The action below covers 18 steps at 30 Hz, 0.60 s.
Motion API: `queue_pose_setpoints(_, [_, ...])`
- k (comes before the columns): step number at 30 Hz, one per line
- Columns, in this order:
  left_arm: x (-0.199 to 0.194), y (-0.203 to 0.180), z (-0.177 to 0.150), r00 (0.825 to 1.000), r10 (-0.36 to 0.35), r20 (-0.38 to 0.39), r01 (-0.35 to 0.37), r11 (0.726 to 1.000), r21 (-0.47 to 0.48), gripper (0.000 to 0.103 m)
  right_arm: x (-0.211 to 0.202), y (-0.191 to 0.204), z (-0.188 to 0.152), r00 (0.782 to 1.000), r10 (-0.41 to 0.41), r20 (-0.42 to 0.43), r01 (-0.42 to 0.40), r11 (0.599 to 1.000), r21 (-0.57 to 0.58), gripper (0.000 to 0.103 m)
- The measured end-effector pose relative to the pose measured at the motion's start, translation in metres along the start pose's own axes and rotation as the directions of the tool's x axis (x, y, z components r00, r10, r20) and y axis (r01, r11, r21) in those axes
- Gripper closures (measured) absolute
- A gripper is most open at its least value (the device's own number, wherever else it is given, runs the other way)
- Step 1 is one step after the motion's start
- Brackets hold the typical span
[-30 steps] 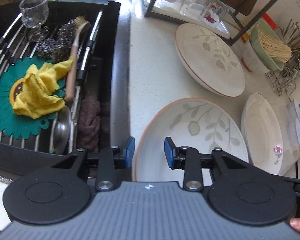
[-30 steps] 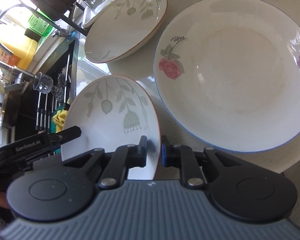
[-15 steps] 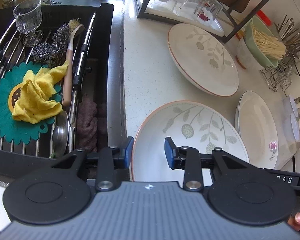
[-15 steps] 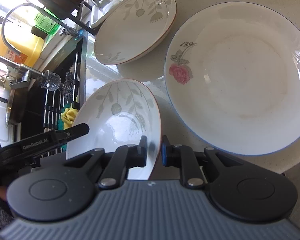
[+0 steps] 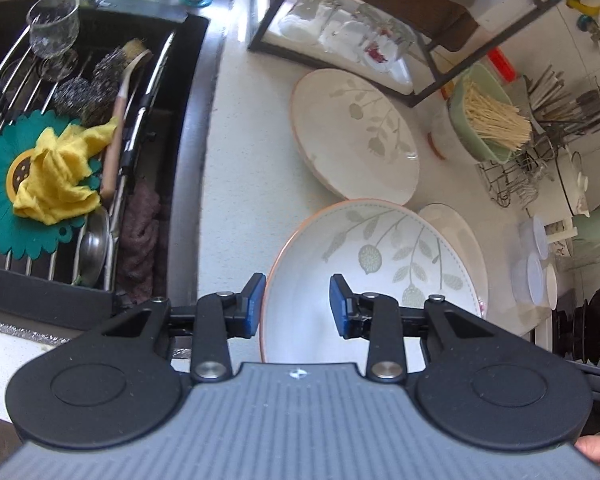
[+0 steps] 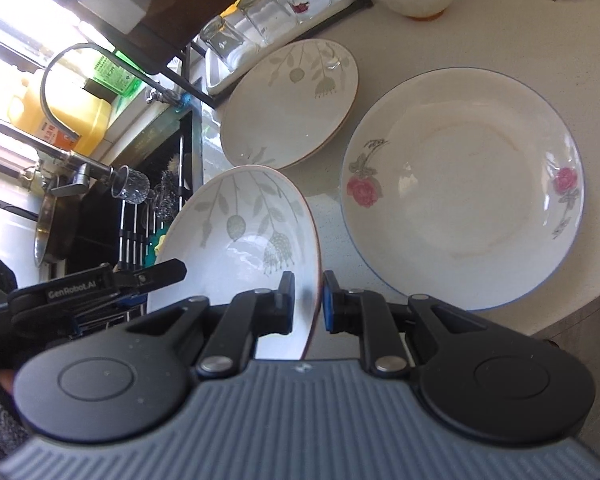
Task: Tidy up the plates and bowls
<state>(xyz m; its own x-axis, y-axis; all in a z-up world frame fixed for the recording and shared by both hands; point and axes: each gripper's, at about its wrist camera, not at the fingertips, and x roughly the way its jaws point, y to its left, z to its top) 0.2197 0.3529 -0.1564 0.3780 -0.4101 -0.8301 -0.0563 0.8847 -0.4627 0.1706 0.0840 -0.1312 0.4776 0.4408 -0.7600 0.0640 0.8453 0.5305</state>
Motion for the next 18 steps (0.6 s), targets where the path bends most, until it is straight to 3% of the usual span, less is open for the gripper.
queue_pose_setpoints(4, [-0.003,-0.023,0.002,1.000,-0.018,0.019,0.018,1.000,0.024,0.065,-0.016,-0.014,0.003,0.999,0.030,0.018,-0.030,0.999,0.011,0.086])
queue_pose_setpoints(8, [0.007,-0.043,0.008,0.997,-0.078,0.001,0.078,0.997,-0.017,0.064,-0.035,-0.035,0.018,0.997,0.052,0.057,-0.053,0.998,0.018,0.086])
queue_pose_setpoints(14, [0.033,-0.081,0.008,0.997,-0.072,0.015,0.072,0.997,-0.012,0.064,-0.045,-0.068,0.042,0.994,0.068,0.081,-0.067,0.998,-0.014,0.086])
queue_pose_setpoints(18, [0.066,-0.090,0.008,0.998,-0.057,-0.014,0.056,0.997,-0.054,0.064,-0.034,-0.101,0.052,0.994,0.094,0.051,-0.094,0.996,-0.001,0.086])
